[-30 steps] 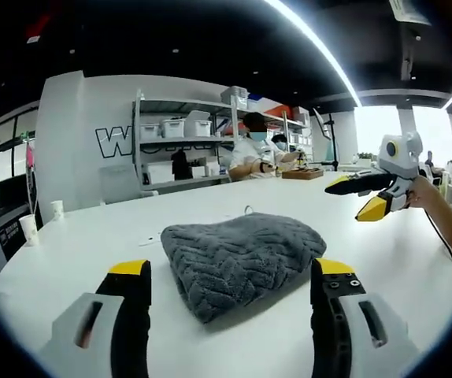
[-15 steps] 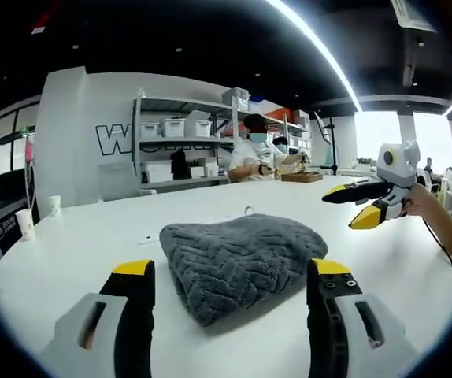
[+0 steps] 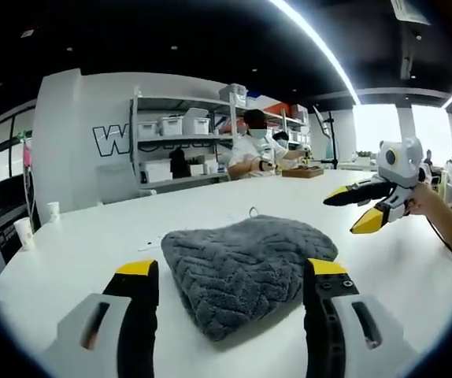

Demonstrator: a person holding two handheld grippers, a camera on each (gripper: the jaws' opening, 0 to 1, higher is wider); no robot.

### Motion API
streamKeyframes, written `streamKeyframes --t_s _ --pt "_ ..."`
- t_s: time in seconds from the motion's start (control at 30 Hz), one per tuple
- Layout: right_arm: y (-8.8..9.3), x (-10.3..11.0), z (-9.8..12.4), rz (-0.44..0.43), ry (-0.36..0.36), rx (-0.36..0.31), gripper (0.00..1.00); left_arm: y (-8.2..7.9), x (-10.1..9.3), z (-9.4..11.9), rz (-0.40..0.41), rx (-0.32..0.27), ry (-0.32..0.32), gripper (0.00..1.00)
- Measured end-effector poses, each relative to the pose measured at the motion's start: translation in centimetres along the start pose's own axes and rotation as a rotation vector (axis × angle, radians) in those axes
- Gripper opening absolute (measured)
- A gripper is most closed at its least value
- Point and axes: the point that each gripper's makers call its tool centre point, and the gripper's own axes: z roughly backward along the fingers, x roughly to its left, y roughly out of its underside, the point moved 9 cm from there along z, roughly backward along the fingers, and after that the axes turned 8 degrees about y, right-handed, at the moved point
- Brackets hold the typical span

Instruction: Open the folded towel by lifting each exposed corner and separating the folded layers until the towel lies flat within the target outline without major curled edges

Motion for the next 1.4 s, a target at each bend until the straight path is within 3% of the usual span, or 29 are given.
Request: streamKeyframes --t_s 0.4,0.6,0.73,1.0,1.4 --pt "0.2 0.0 -0.9 -0.010 -0.004 0.011 0.48 -0.2 0.7 -1.1 0.010 0.014 0.003 0.73" --pt "0.1 -0.4 -1.0 -0.014 0.007 0.012 0.48 -1.7 0.8 -1.7 -0.106 0.057 -0.007 0.73" --pt "0.0 -0.9 -1.3 -0.011 0.018 0.017 0.48 -2.1 0.8 -2.1 -0.067 0.033 0.015 0.72" --pt "-0.8 -1.5 -2.4 0.001 0.019 0.017 0.47 -2.3 2.2 -2.5 -0.064 0.040 -0.037 0.72" --pt "-0.7 -2.2 -4.0 -0.018 0.030 0.039 0.45 -1.9 2.9 -3.3 -0.022 0.029 -0.036 0.70"
